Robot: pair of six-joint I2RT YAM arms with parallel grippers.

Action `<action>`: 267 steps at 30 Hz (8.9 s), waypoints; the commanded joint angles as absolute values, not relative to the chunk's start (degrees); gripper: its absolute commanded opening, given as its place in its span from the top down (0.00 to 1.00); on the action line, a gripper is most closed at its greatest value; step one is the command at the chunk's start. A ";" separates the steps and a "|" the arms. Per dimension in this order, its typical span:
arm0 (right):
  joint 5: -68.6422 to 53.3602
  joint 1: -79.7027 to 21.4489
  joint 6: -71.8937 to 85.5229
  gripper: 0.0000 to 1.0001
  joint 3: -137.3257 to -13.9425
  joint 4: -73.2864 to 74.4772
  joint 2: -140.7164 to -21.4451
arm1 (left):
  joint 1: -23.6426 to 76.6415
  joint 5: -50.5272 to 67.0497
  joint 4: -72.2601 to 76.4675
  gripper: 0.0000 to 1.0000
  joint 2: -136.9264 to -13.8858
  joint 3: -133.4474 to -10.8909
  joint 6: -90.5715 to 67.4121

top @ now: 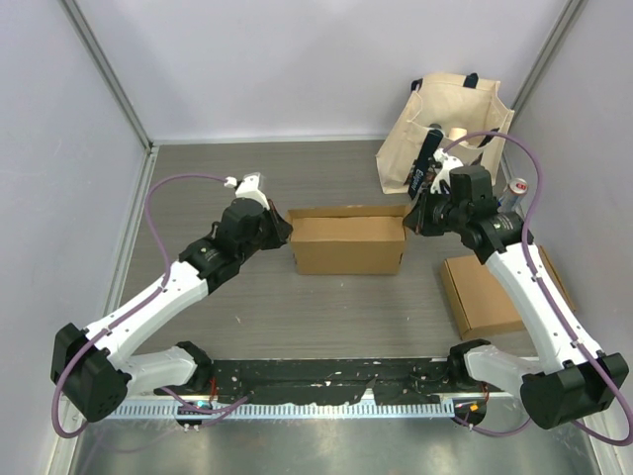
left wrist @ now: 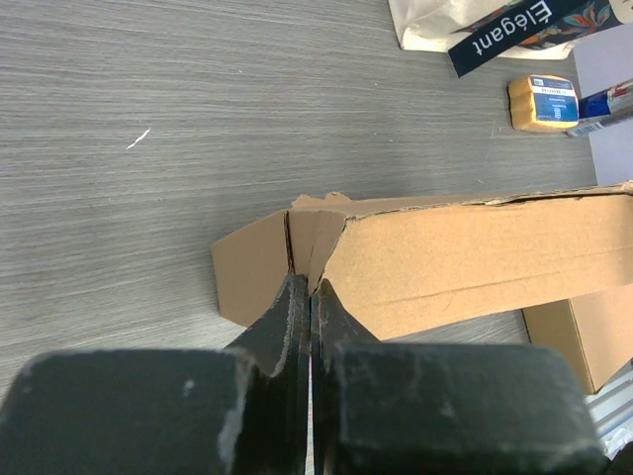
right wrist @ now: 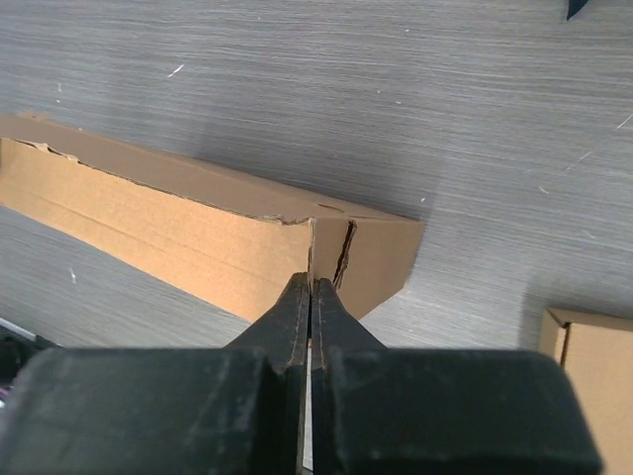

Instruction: Fold the paper box

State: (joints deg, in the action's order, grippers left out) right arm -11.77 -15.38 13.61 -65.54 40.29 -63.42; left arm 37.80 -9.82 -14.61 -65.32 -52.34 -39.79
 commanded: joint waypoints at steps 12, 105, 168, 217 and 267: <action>2.68 -24.95 12.83 0.99 -52.33 29.11 -56.80 | 37.97 -7.21 -17.41 1.00 -67.24 -51.16 -42.97; 2.37 -20.39 49.84 0.41 -30.51 -1.58 -52.91 | 23.99 21.71 -23.82 0.87 -67.42 -53.63 -58.71; -38.58 -0.70 42.01 0.68 -27.24 -16.35 -67.24 | 17.32 34.53 -5.88 0.47 -61.08 -27.50 -57.57; -34.37 -9.84 43.35 0.34 -20.98 20.19 -44.99 | 18.63 33.66 -27.14 0.28 -35.51 -24.07 -60.83; 3.60 -22.85 23.48 0.38 -95.10 -0.35 -125.16 | 10.64 14.41 -20.82 0.30 -130.88 -109.77 -47.46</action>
State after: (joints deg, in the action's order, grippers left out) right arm 6.07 -20.71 25.96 -94.39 -2.72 -127.50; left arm 10.02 13.80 -17.28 -134.39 -108.90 -49.91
